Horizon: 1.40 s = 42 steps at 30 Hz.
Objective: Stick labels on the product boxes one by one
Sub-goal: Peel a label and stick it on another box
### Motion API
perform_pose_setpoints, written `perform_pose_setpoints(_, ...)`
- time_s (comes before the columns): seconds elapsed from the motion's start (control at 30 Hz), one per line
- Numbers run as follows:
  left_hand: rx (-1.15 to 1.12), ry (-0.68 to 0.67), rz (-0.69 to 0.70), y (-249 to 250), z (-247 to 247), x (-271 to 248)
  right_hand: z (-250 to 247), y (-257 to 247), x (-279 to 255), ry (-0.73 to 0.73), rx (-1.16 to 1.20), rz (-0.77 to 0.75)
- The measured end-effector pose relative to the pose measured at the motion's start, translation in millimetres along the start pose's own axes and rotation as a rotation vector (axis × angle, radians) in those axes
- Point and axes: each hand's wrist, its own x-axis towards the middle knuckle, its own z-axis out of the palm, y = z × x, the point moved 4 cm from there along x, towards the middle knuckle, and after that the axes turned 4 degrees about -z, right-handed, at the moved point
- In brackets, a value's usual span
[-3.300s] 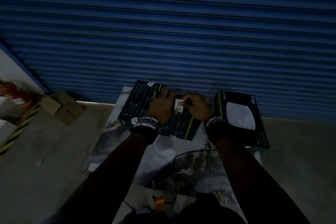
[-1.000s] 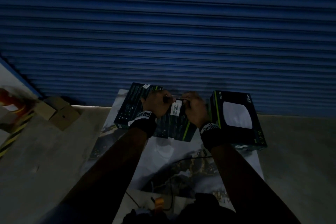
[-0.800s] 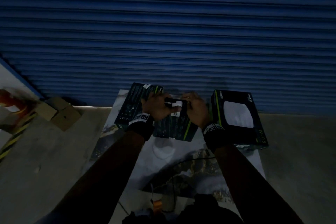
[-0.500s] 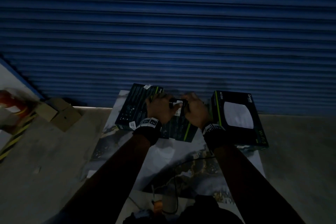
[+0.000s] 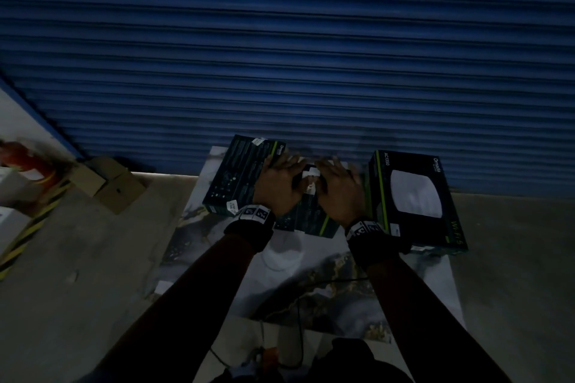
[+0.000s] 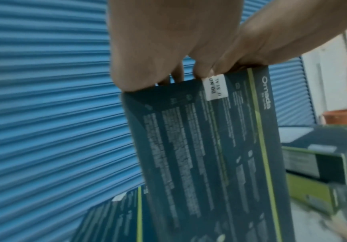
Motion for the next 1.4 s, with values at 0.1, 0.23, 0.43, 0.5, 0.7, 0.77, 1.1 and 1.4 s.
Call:
perform_pose_setpoints(0.1,-0.042,0.033,-0.068,6,-2,4,-1,4,3,0.105,0.114,0.053)
perform_pose_setpoints(0.23,-0.080,0.083,-0.086,7,-4,8,4,7,9,0.116,0.117,0.074)
perform_pose_setpoints(0.43,-0.093,-0.059,0.041,3,-15,0,2,9,3,-0.028,0.090,0.070)
perform_pose_setpoints(0.5,-0.136,-0.035,0.018,4,-18,0,1,9,4,0.010,0.120,0.092)
perform_pose_setpoints(0.7,-0.149,0.085,-0.135,10,-14,7,-1,3,13,0.169,0.153,0.142)
perform_pose_setpoints(0.77,-0.154,0.092,-0.147,10,-11,9,0,2,14,0.169,0.135,0.138)
perform_pose_setpoints(1.1,-0.213,0.084,-0.034,8,-20,0,-2,5,2,0.086,0.125,0.076)
perform_pose_setpoints(1.4,-0.196,0.143,-0.111,8,-13,12,-4,1,14,0.186,0.128,0.133)
